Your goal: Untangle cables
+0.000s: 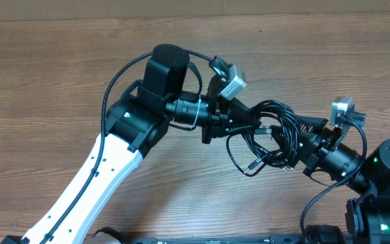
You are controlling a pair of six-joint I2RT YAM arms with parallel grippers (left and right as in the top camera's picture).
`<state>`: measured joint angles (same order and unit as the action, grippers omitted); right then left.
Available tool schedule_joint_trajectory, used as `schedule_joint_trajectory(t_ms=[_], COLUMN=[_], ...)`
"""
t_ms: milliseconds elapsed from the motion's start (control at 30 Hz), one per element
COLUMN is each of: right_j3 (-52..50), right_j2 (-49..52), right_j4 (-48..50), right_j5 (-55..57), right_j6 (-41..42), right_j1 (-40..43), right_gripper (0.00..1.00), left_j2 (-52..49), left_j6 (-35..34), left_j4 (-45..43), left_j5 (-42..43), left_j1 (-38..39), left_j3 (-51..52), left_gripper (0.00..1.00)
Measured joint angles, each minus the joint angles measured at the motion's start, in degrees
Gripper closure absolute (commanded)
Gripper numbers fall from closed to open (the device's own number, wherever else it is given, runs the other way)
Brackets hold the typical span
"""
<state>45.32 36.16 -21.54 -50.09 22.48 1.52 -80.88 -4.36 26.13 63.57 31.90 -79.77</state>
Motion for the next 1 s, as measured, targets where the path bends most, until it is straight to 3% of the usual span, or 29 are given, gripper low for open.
schedule_joint_trajectory(t_ms=[133, 300, 467, 533, 600, 733, 833, 1000], right_j3=[0.0, 0.0, 0.0, 0.0, 0.0, 0.0, 0.0, 0.0], right_j2=[0.0, 0.0, 0.0, 0.0, 0.0, 0.0, 0.0, 0.0], right_j4=[-1.0, -3.6, -7.5, -9.1, -10.3, -11.7, -11.8, -8.5], right_j5=[1.4, 4.4, 12.6, 16.4, 20.2, 23.7, 23.4, 16.9], right_j6=[0.0, -0.3, 0.0, 0.0, 0.0, 0.0, 0.0, 0.0], right_j1=[0.0, 0.0, 0.0, 0.0, 0.0, 0.0, 0.0, 0.0], right_gripper=[0.45, 0.71, 0.74, 0.69, 0.52, 0.4, 0.35, 0.35], left_j2=[0.0, 0.0, 0.0, 0.0, 0.0, 0.0, 0.0, 0.0], left_j6=[0.0, 0.0, 0.0, 0.0, 0.0, 0.0, 0.0, 3.3], left_j4=[0.0, 0.0, 0.3, 0.6, 1.9, 6.3, 8.6, 12.3], left_j5=[-0.3, -0.4, -0.4, -0.4, -0.9, -5.9, -11.4, -20.5], left_j1=[0.0, -0.7, -1.3, -1.5, -2.2, -3.9, -4.2, -4.2], left_j3=[0.0, 0.0, 0.0, 0.0, 0.0, 0.0, 0.0, 0.0], left_gripper=[0.96, 0.96, 0.96, 0.96, 0.96, 0.96, 0.96, 0.96])
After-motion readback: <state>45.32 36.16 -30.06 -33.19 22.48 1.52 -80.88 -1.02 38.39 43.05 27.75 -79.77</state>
